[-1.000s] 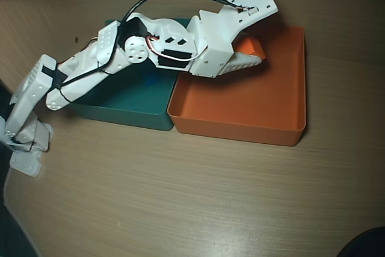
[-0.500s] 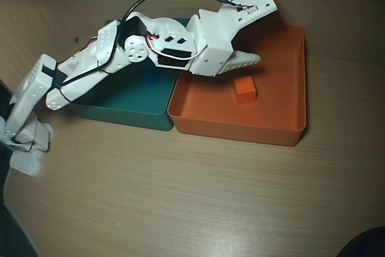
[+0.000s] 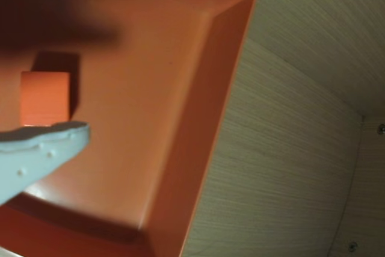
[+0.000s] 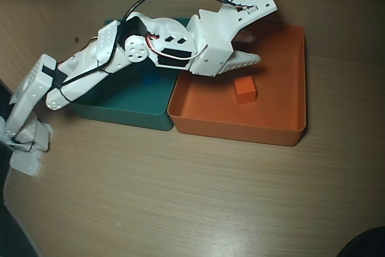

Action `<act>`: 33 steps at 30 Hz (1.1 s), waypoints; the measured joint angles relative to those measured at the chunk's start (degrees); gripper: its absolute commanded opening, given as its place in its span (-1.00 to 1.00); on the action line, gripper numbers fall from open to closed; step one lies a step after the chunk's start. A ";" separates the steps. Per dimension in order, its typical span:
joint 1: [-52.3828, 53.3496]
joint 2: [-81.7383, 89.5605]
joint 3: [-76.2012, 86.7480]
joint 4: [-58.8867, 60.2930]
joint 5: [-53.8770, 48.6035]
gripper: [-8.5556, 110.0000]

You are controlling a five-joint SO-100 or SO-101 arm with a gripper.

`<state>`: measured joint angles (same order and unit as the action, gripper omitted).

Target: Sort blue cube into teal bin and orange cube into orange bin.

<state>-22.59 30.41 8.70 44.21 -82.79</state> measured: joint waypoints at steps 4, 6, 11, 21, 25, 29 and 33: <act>0.00 0.00 0.00 0.00 0.00 -0.92; 0.18 0.00 0.00 0.00 0.00 -0.90; 1.14 1.67 4.13 0.00 0.00 -0.96; 3.60 24.70 32.87 0.09 0.00 -0.96; 6.15 36.91 47.02 0.09 0.00 -0.96; 9.40 50.01 61.35 0.09 0.00 -0.96; 13.45 62.93 75.32 0.09 0.00 -0.96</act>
<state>-9.14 93.34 84.02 44.30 -82.79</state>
